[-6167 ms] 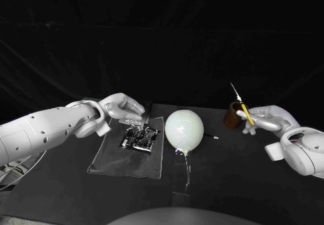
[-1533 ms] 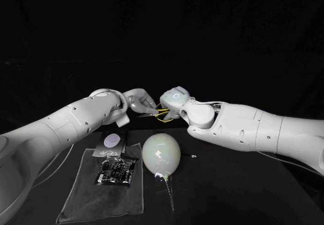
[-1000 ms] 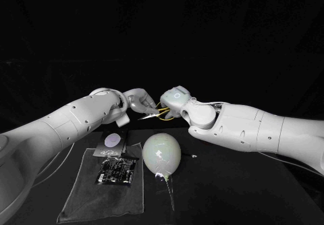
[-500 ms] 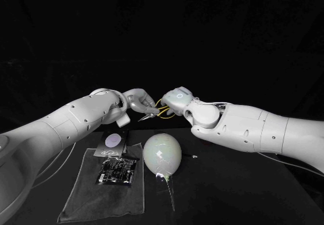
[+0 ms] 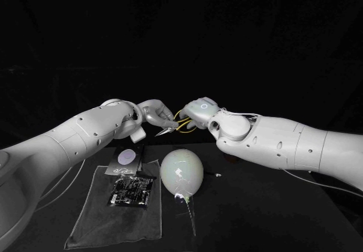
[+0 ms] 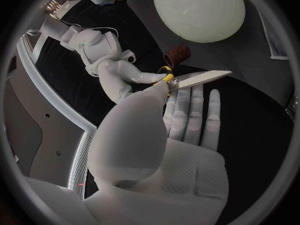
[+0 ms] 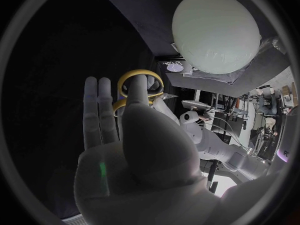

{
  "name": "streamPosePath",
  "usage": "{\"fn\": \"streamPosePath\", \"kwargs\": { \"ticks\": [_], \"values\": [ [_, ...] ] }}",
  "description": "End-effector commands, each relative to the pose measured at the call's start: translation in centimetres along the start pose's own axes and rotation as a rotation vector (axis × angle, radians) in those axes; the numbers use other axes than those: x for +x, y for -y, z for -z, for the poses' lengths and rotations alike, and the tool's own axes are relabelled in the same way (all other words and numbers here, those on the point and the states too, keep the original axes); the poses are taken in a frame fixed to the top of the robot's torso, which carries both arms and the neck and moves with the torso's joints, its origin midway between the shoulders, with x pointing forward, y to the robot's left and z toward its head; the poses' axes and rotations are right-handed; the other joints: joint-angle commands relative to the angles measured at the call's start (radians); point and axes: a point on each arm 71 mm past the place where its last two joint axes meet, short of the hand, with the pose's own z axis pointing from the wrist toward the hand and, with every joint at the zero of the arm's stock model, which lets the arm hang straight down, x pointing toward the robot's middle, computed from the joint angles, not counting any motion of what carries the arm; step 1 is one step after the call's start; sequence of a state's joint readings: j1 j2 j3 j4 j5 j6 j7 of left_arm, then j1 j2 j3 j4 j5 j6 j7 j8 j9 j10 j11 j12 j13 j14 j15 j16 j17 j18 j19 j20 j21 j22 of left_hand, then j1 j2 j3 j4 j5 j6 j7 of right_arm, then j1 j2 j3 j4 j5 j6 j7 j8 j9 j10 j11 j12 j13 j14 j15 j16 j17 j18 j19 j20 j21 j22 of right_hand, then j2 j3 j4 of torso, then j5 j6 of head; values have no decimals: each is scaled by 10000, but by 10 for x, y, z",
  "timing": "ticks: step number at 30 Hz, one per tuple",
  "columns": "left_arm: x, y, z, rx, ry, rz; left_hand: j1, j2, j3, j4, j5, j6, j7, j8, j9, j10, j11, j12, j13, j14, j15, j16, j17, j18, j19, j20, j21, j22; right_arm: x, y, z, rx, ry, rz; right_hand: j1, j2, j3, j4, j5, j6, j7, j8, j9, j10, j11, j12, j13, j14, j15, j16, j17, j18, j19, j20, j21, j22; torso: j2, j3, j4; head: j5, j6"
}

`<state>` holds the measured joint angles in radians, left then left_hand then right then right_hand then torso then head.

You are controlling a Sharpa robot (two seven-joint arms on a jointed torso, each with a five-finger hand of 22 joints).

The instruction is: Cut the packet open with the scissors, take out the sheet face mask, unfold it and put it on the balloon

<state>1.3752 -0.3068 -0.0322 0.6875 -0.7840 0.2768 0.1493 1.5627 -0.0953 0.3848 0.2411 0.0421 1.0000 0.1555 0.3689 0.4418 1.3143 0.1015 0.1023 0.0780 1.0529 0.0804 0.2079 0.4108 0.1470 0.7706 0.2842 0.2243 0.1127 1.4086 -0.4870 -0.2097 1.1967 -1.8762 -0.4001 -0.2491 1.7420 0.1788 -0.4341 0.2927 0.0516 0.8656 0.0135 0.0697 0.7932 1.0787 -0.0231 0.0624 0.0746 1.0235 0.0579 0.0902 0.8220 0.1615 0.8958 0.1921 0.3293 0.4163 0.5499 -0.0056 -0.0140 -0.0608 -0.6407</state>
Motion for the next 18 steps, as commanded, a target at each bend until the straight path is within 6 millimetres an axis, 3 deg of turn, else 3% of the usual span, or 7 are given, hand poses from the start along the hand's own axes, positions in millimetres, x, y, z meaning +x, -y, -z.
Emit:
{"fn": "streamPosePath", "kwargs": {
  "ticks": [1,3,5,10,14,15,18],
  "values": [
    [7,0,-2,-236,-409,178,-101,41,1162,-1084,61,-61,-5,55,51,208,-119,-7,32,72,-5,-52,21,70,88,8,69,18,-12,-4,-1,-501,975,-752,107,46,-16,-25,-22,-72,-39,-58,-104,5,-99,6,-96,-324,114,-104,-94,-148,-334,87,-234,-100,-3,2,-6,-8,-5],
    [7,0,-2,-304,-429,182,-136,40,1195,-1109,61,-70,-4,62,73,214,-118,-9,35,77,-5,-57,29,76,94,9,80,23,-13,-4,1,-574,1099,-959,148,85,-14,-16,-9,-89,-86,-53,-238,-45,-135,-1,-129,-1084,352,-261,-365,-468,-1369,369,-969,-461,-3,1,1,-11,-8],
    [6,-1,-2,-362,-427,184,-173,38,1231,-1139,61,-78,-5,71,97,218,-119,-12,38,83,-5,-62,37,82,96,9,89,27,-14,-3,2,-644,1215,-1173,201,90,-11,-28,-17,-106,-100,-56,-287,-82,-142,-7,-131,-1221,403,-276,-460,-510,-1591,423,-1158,-569,-2,4,3,-6,-8],
    [5,-3,-1,-471,-390,185,-221,37,1285,-1185,62,-88,-5,84,132,229,-120,-13,44,93,-8,-68,50,89,95,8,100,32,-15,1,5,-736,1405,-1636,420,116,-19,-32,-18,-245,-115,-55,-523,-301,-154,-13,-133,-1870,654,-273,-993,-752,-2599,781,-2055,-1120,-1,4,-10,10,5],
    [5,-4,0,-532,-358,185,-298,31,1361,-1253,61,-104,-4,101,184,242,-121,-15,53,107,-9,-78,68,105,92,4,117,39,-16,2,7,-832,1386,-1948,396,53,-43,-31,-20,-328,-97,-63,-584,-378,-116,-18,-133,-1959,583,-274,-1120,-736,-2666,830,-2170,-1214,-3,6,-3,17,3],
    [4,-4,0,-546,-351,184,-327,32,1386,-1275,61,-109,-4,107,203,247,-121,-16,56,113,-9,-82,74,109,92,4,124,42,-16,3,7,-872,1313,-2026,315,4,-33,-28,-18,-396,-135,-52,-634,-450,-159,-10,-129,-2143,398,-281,-1257,-775,-3074,899,-2383,-1439,-3,7,-3,17,3],
    [4,-4,0,-562,-345,184,-373,29,1431,-1318,61,-117,-5,118,235,254,-123,-18,62,122,-12,-88,85,116,92,6,135,47,-15,3,8,-916,1171,-2122,254,-43,16,-29,-20,-459,-218,-50,-687,-574,-258,-21,-133,-2361,381,-285,-1408,-802,-3527,937,-2572,-1691,-2,4,-3,25,-3]
  ]
}}
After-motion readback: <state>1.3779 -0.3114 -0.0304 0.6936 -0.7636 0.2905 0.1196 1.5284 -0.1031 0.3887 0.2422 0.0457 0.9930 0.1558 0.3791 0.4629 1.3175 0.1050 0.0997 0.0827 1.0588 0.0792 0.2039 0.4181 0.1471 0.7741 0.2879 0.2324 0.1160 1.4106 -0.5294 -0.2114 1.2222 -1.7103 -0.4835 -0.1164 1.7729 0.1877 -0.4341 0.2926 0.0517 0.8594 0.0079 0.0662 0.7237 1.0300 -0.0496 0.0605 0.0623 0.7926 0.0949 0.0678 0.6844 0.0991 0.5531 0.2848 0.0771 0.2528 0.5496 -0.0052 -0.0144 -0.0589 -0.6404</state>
